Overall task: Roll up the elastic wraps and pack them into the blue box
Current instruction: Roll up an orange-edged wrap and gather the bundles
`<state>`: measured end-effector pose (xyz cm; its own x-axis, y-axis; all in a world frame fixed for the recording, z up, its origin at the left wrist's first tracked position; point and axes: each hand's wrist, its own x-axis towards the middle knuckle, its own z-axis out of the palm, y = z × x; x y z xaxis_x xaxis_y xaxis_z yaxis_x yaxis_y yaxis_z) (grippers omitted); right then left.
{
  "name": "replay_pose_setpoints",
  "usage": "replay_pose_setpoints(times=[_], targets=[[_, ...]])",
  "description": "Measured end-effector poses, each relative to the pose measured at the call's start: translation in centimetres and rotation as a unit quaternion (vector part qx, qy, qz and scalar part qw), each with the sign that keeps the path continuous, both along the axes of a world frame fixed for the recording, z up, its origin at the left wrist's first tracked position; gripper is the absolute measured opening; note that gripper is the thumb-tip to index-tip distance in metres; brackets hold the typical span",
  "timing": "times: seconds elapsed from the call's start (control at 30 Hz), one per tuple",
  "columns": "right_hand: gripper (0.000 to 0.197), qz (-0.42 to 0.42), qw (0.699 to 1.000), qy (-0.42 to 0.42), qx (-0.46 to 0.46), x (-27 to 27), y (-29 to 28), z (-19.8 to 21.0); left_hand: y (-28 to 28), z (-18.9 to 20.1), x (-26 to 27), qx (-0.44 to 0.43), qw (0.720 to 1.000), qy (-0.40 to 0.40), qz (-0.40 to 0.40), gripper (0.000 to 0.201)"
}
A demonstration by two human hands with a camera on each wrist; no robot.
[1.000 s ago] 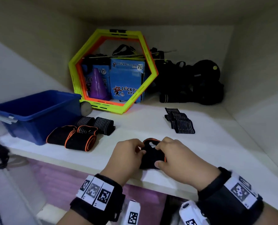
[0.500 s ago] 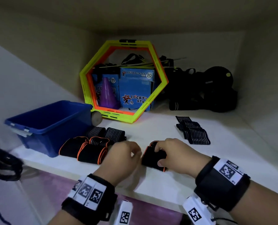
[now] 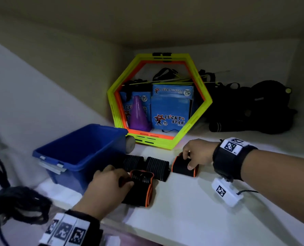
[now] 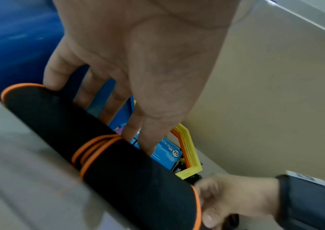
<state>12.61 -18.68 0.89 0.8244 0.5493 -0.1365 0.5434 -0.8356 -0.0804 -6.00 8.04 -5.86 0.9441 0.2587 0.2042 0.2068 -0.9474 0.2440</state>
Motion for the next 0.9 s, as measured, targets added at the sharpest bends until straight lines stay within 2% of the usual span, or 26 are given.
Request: replay_pose_setpoints(times=[0.1,0.23,0.43,0.5,0.6,0.7,0.8,0.9], targets=[[0.038,0.018,0.999,-0.012,-0.043,1.4,3.1,0.7,0.3,-0.9,0.4,-0.003,1.000,-0.001,0.004,0.049],[0.035,0.018,0.998,-0.028,-0.053,3.1,6.0,0.9,0.1,-1.0,0.2,-0.033,0.999,-0.014,0.004,0.041],[0.035,0.016,0.999,-0.005,-0.044,4.4,7.0,0.8,-0.5,0.4,-0.3,-0.037,0.999,0.001,-0.019,0.039],[0.037,0.020,0.999,0.006,-0.040,4.3,6.6,0.7,-0.3,1.4,0.6,-0.031,0.998,-0.010,-0.050,0.039],[0.040,0.019,0.999,0.030,-0.035,4.1,5.8,0.8,-0.8,3.8,4.0,-0.031,0.989,-0.022,-0.143,0.033],[0.043,0.019,0.998,0.060,-0.029,4.1,5.3,0.9,-2.4,5.8,8.6,0.028,0.980,0.012,-0.199,0.029],[0.042,0.028,0.998,0.060,-0.023,3.9,4.8,0.7,-4.1,5.6,12.5,0.112,0.971,0.081,-0.193,0.037],[0.039,0.039,0.998,0.040,-0.031,4.0,4.3,0.1,-5.0,4.5,14.3,0.191,0.952,0.145,-0.190,0.022]])
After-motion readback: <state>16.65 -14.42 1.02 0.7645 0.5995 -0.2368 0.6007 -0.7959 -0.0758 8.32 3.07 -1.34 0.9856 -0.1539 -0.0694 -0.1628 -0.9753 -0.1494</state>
